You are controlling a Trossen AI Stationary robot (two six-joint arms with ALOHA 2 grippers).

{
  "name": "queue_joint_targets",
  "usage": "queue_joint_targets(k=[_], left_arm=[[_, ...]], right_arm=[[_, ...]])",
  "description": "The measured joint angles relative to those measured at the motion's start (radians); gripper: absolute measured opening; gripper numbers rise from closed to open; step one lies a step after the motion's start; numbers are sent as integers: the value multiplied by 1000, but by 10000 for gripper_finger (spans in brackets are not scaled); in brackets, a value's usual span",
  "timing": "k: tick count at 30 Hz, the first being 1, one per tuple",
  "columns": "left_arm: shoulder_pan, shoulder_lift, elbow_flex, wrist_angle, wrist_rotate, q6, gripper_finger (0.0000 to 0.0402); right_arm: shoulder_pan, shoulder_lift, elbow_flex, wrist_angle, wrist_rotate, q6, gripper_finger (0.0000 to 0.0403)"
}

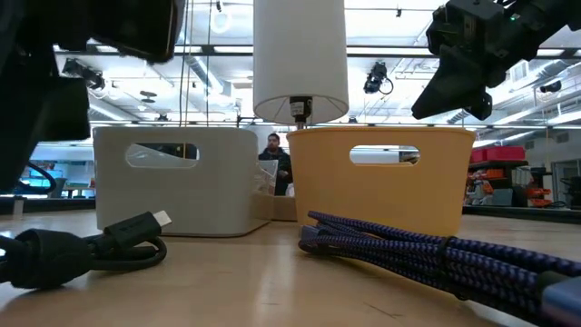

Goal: Pick & Place USB Port
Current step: Put the black charger cable into the yellow bin

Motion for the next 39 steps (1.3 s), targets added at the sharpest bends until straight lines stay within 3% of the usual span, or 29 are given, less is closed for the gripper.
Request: queue_joint_targets(k=[32, 35, 39], left_arm=[[13, 99, -1, 121, 86, -12, 163], [13, 99, -1, 121, 85, 6, 141], [13, 99, -1, 113, 74, 12, 66]], right_arm=[[0, 0, 0, -1, -1, -7, 48], [0, 0, 0, 0, -1, -7, 48], [0, 0, 0, 0, -1, -10, 48]])
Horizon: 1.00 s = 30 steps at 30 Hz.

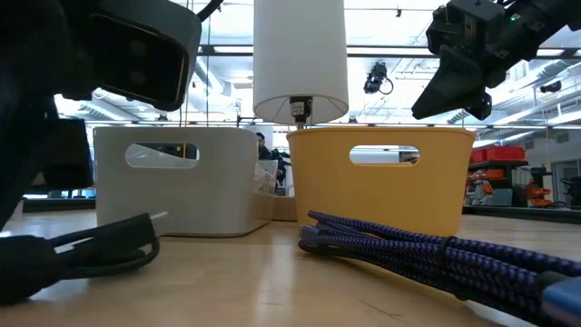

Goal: Pick & Place USB Port
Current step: Put the black charger cable into the yellow bin

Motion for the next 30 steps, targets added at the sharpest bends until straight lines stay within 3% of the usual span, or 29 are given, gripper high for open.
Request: queue_joint_targets(k=[3, 15, 24, 30], left_arm=[[3, 0, 0, 0, 2, 40, 12], [5, 0, 40, -6, 27, 117, 2], [5, 0, 196, -292, -31, 201, 1], [9, -10, 353, -476, -122, 347, 1]], right_arm=[[0, 0, 0, 0, 0, -3, 48], [0, 0, 0, -2, 0, -4, 48], [0, 0, 0, -6, 0, -7, 48], [0, 0, 0, -7, 0, -7, 48]])
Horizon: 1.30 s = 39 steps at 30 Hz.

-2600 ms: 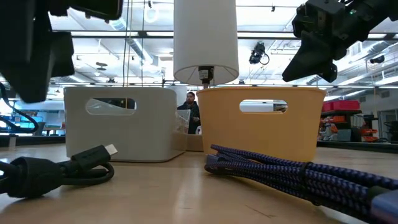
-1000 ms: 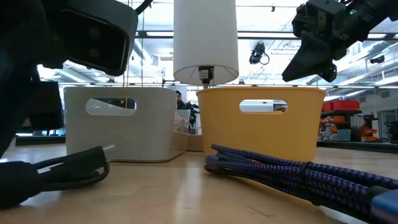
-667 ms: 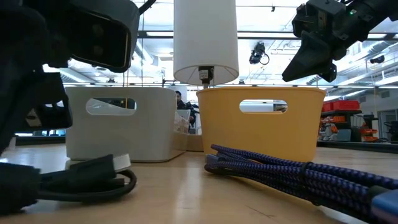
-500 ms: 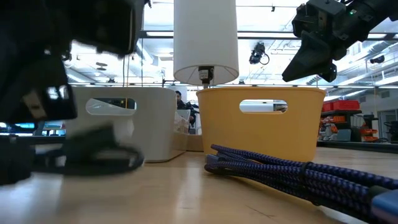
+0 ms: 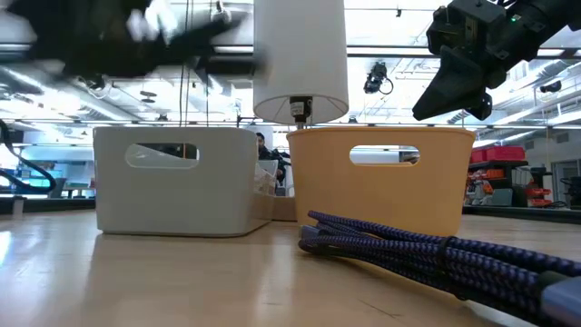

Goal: Pick & Place USB Port
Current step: Put the black charger cable into the yellow bin

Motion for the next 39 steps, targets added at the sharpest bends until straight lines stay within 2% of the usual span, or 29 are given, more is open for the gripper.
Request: queue_joint_targets(k=[6, 9, 15, 20, 29, 31, 35, 39], left_arm=[[43, -62, 161, -171, -163, 189, 1], [70, -124, 193, -239, -262, 249, 0], [105, -287, 172, -220, -434, 377, 0], [116, -349, 167, -168, -498, 495, 0], [183, -364, 164, -88, -455, 602, 0], [205, -364, 142, -28, -426, 629, 0], [248, -363, 84, 105, -307, 685, 0], [293, -363, 13, 227, -244, 716, 0]], right_arm=[[0, 0, 0, 7, -1, 0, 48], [0, 0, 0, 18, -8, -4, 48], [1, 0, -1, 73, -24, -50, 48], [2, 0, -1, 289, -94, -163, 48], [89, 0, -1, 663, -251, -452, 48], [116, 3, -1, 706, -254, -500, 48], [157, 21, -1, 802, -225, -562, 48], [178, 54, -1, 909, -218, -619, 48]])
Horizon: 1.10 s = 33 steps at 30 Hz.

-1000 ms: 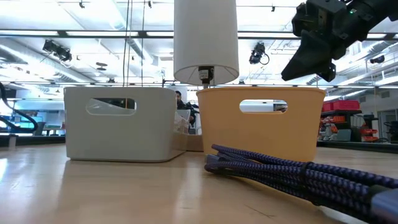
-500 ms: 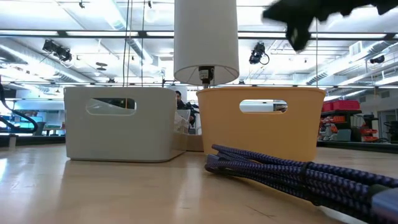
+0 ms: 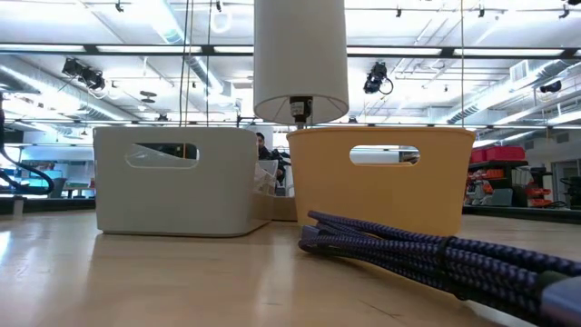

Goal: Pick & Place USB Port
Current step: Put the black charger cable into the yellow bin

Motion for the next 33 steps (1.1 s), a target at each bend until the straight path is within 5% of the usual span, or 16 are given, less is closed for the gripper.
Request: queue_joint_targets(k=[7, 22, 33], left_arm=[[51, 1, -73, 158, 113, 23, 0], [49, 1, -74, 191, 132, 29, 0], [56, 1, -74, 201, 128, 36, 0]], right_arm=[[3, 60, 0, 58, 1, -66, 58], [-8, 63, 1, 116, 93, -119, 193], [-24, 205, 154, 119, 105, -197, 200]])
